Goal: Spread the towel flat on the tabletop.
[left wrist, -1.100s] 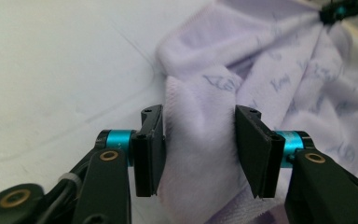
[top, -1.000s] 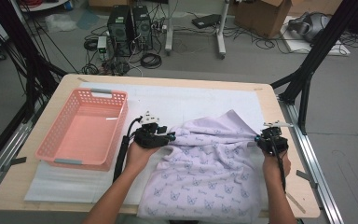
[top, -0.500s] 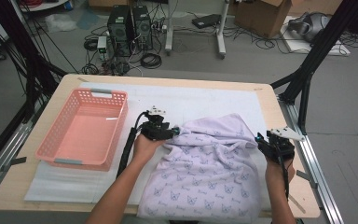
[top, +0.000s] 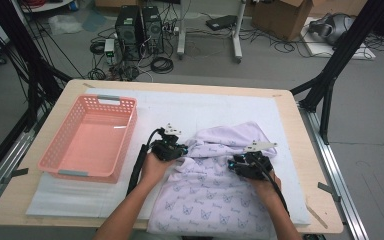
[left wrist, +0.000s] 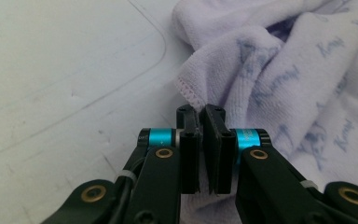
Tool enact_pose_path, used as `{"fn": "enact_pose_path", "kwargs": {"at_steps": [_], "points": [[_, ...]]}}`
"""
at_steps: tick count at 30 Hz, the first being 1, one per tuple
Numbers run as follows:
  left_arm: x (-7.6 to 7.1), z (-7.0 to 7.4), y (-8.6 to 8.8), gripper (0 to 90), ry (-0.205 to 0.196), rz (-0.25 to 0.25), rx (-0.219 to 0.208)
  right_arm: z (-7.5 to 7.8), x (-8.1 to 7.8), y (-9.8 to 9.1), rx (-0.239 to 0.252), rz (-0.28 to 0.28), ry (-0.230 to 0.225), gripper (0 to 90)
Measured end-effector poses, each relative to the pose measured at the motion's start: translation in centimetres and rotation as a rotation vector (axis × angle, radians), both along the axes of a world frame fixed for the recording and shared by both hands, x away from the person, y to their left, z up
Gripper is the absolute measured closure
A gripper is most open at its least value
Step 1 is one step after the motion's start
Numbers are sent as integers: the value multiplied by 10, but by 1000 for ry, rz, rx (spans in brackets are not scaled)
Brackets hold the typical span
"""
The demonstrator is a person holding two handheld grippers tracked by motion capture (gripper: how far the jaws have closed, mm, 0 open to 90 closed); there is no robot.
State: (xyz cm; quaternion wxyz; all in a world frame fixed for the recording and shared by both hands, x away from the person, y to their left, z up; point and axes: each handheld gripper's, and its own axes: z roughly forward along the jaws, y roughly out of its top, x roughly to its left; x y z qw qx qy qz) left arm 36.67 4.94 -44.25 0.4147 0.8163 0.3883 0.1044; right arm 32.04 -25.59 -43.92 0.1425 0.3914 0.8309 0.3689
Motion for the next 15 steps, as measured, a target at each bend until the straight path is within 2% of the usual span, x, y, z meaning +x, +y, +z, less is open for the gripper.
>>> {"fn": "enact_pose_path", "kwargs": {"at_steps": [1, 2, 3, 7, 8, 12, 15], "points": [[-2, -1, 1, 840, -3, -1, -5, -2, 0, 1, -10, 8, 12, 755], [-5, -2, 3, 838, -6, -3, -8, -1, 0, 0, -5, 15, 17, 835], [-8, -3, 4, 837, -9, -3, -12, 0, -2, 0, -20, 15, 10, 854], [-16, -3, 10, 844, -3, -18, -18, 2, -8, -6, -47, 38, 23, 873], [-19, -3, 12, 845, -13, -21, -23, 3, -11, -8, -49, 40, 24, 874], [-28, -1, 20, 835, -4, -41, -45, 5, -27, -20, -45, 60, 38, 877], [-25, 6, 26, 715, -27, 8, -105, 7, -41, -29, -53, 82, 48, 878]]}}
